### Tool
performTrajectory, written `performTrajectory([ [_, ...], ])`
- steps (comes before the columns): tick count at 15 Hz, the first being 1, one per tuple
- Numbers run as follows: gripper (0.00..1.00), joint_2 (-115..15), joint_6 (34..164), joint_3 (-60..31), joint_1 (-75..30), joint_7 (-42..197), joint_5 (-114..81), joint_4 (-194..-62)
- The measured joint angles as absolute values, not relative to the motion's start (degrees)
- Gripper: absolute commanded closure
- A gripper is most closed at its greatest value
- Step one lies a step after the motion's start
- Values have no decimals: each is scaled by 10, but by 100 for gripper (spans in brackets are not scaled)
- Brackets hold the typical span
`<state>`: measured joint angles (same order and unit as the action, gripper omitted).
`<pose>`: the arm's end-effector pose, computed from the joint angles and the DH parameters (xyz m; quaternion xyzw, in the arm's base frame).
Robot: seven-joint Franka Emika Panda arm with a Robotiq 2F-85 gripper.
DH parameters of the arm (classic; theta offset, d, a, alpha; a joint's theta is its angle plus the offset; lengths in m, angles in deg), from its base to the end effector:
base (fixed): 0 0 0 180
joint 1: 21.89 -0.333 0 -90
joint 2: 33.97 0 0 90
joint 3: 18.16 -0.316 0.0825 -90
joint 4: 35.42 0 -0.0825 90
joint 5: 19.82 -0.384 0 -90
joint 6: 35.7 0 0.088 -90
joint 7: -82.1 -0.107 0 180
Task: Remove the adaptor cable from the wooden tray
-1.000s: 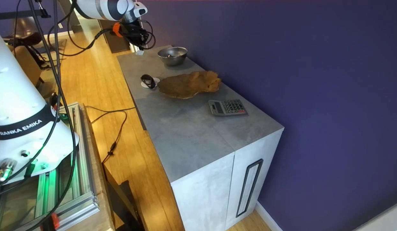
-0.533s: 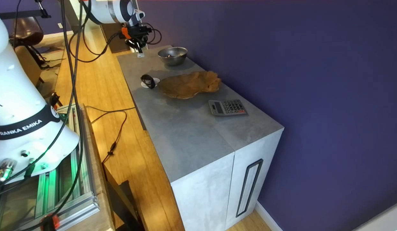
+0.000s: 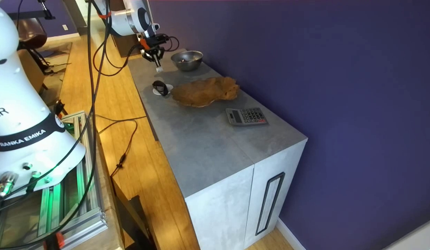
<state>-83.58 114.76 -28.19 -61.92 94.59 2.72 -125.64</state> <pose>0.4647 0.5393 0.1528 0.7784 0.6171 0.1142 0.0143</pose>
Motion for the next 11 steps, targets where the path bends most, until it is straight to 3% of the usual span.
performTrajectory([
  [4, 28, -841, 1126, -281, -620, 948, 25, -1228],
  [8, 2, -765, 1167, -343, -540, 993, -11, -1289],
  [10, 0, -723, 1205, -400, -471, 1035, -53, -1343],
  [11, 4, -704, 1227, -426, -437, 1047, -76, -1371],
])
